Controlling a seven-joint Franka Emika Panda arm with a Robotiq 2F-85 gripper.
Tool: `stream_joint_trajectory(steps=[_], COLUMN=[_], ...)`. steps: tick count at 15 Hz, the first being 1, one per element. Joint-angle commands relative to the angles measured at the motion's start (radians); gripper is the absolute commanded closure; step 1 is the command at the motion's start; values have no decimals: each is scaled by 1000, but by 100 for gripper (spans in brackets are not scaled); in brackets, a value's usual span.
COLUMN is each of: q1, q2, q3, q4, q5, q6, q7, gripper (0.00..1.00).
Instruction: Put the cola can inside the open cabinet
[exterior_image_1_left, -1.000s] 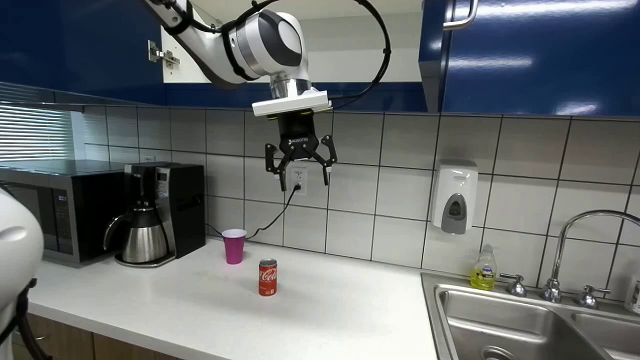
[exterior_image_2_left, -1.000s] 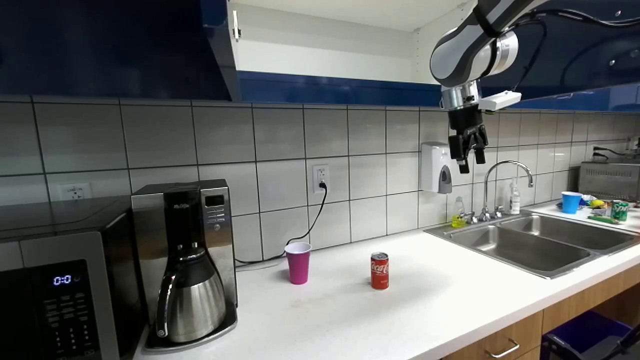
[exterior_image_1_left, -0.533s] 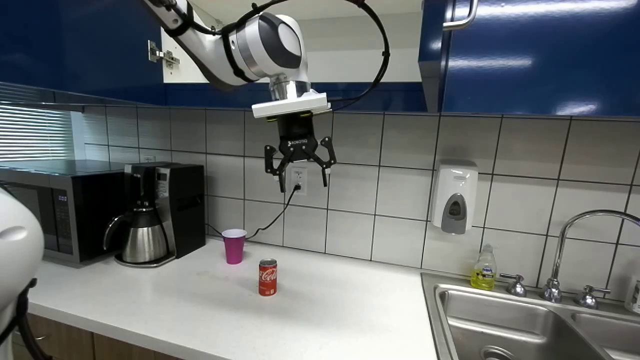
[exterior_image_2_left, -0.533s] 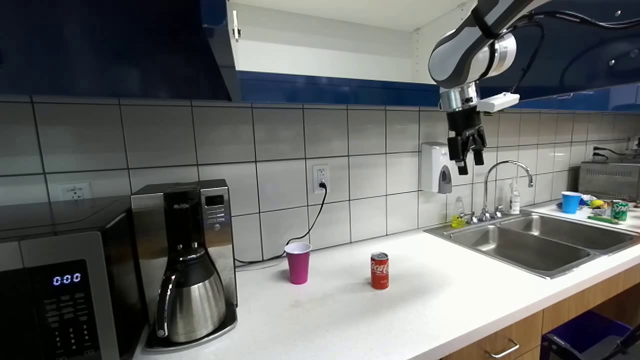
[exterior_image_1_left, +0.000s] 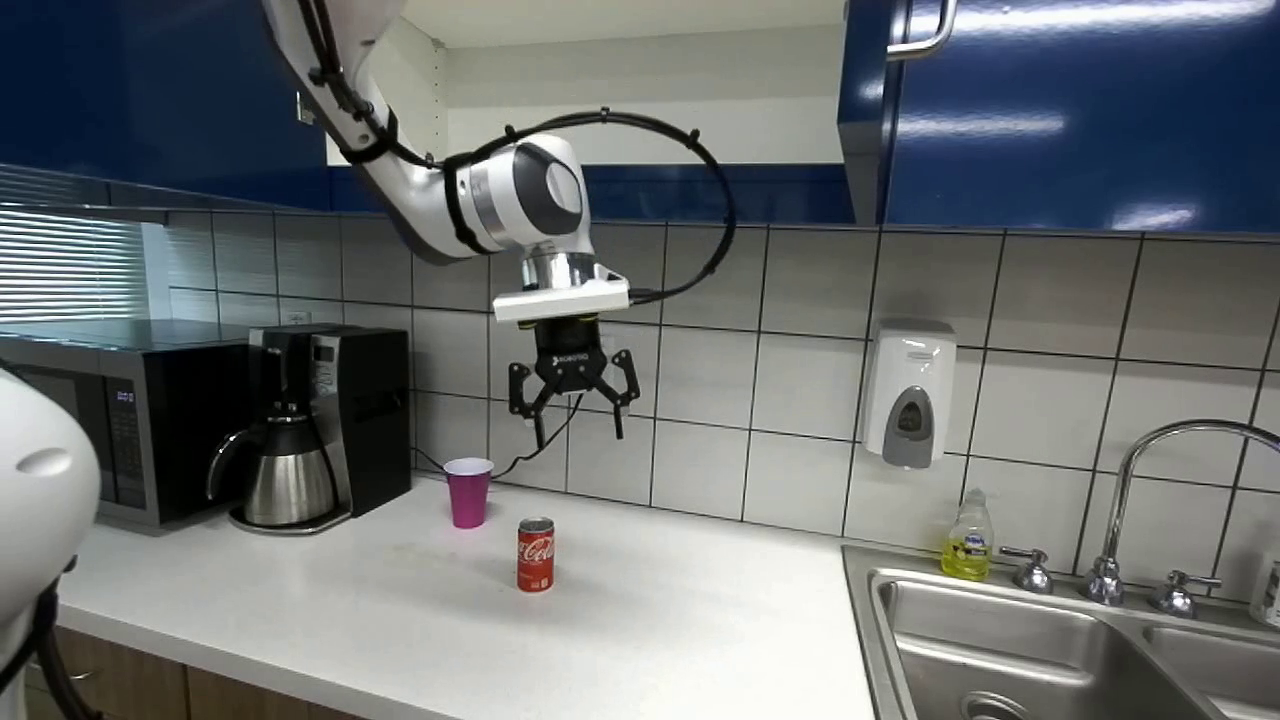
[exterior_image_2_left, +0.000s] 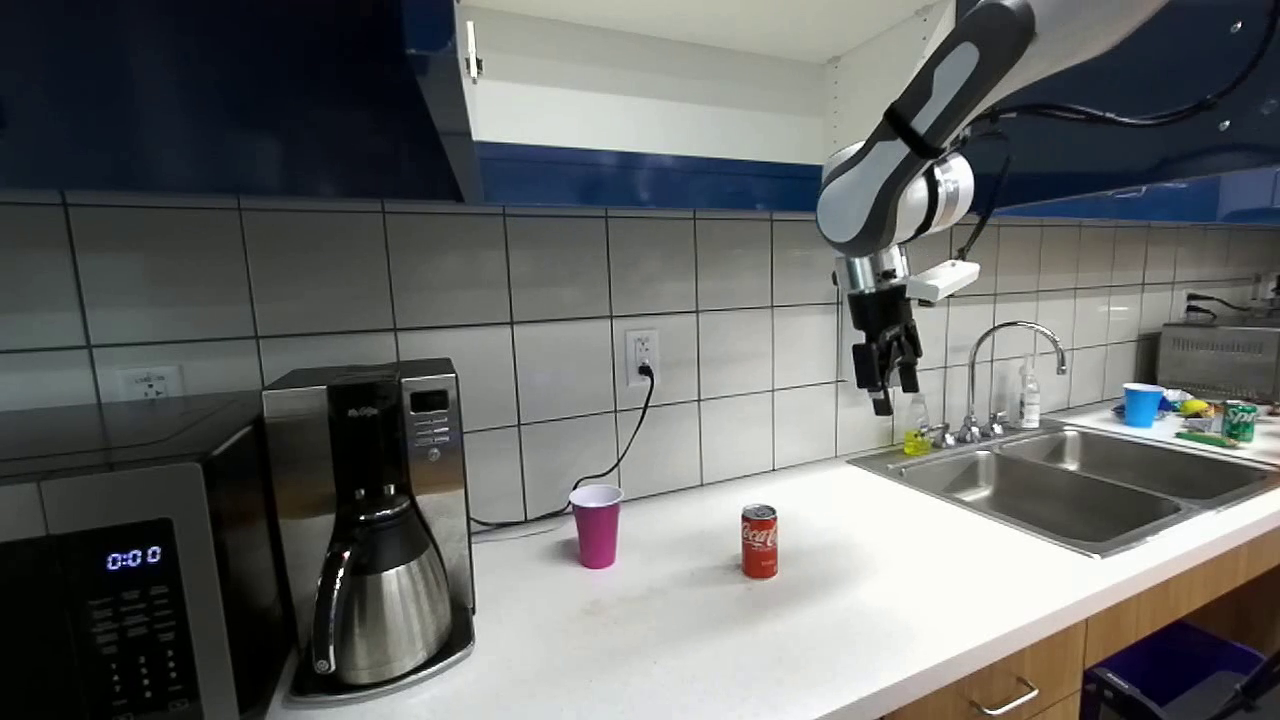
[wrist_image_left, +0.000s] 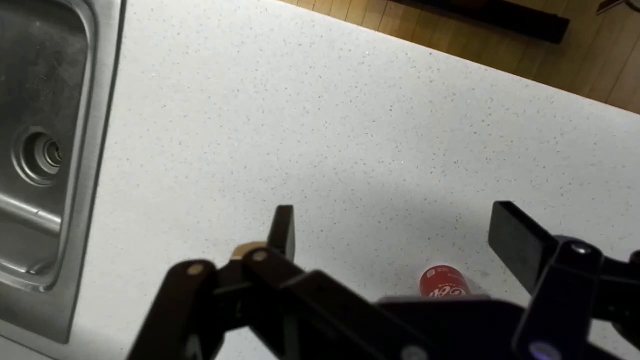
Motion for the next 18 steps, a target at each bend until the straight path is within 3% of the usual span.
stream_joint_trajectory(steps=[1, 18], q1=[-4, -6], q2=[96, 486], q3=[26, 90], q4=[-6, 38], q5=[14, 42], q6=[90, 534], q7=[18, 72], gripper=[0, 0])
